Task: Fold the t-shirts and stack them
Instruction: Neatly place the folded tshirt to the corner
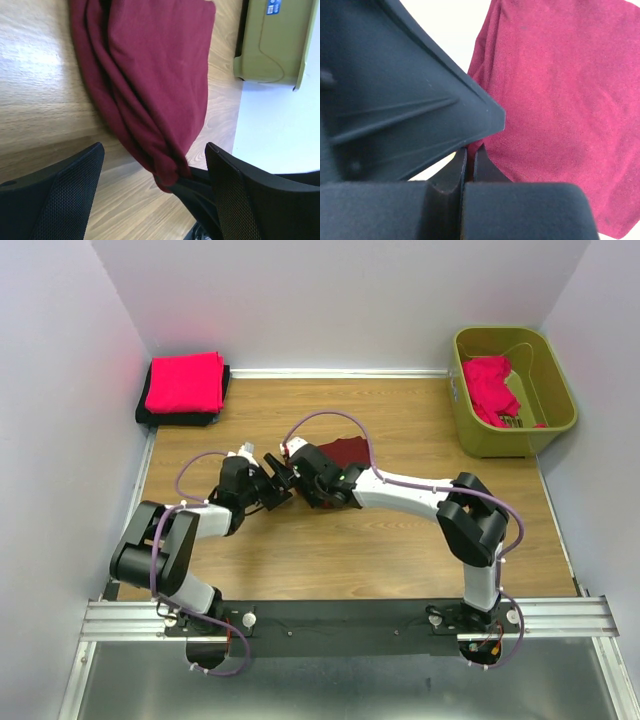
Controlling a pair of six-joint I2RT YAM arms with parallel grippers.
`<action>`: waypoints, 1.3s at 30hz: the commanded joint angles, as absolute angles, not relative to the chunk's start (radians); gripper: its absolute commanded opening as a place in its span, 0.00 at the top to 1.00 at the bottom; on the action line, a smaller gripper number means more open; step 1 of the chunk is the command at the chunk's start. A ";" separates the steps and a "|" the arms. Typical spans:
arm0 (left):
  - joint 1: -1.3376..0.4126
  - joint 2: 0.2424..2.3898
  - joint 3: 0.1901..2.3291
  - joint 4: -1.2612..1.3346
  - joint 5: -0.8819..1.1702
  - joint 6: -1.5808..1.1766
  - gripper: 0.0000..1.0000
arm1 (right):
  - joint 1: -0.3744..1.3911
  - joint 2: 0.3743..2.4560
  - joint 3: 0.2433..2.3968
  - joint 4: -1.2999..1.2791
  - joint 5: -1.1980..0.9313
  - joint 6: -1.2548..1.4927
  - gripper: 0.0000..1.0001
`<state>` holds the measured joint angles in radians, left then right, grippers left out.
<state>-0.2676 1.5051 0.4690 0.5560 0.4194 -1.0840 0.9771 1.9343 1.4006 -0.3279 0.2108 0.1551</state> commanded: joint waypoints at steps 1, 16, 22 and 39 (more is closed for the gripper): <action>-0.282 1.561 0.472 0.640 0.373 -1.127 0.11 | 0.966 1.878 1.387 -0.287 0.176 0.190 1.00; -0.321 1.738 0.557 0.701 0.341 -1.141 0.26 | 0.963 1.879 1.378 -0.270 0.120 0.230 0.99; -0.322 1.776 0.577 0.727 0.359 -1.140 0.34 | 0.963 1.878 1.370 -0.271 0.109 0.232 1.00; -0.304 1.759 0.736 0.484 0.232 -0.697 1.00 | 0.963 1.775 1.304 -0.276 0.140 0.221 0.30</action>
<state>-0.3149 1.7767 0.6300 0.6132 0.3340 -0.9527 0.9615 1.8713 1.3354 -0.2874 0.1123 0.2165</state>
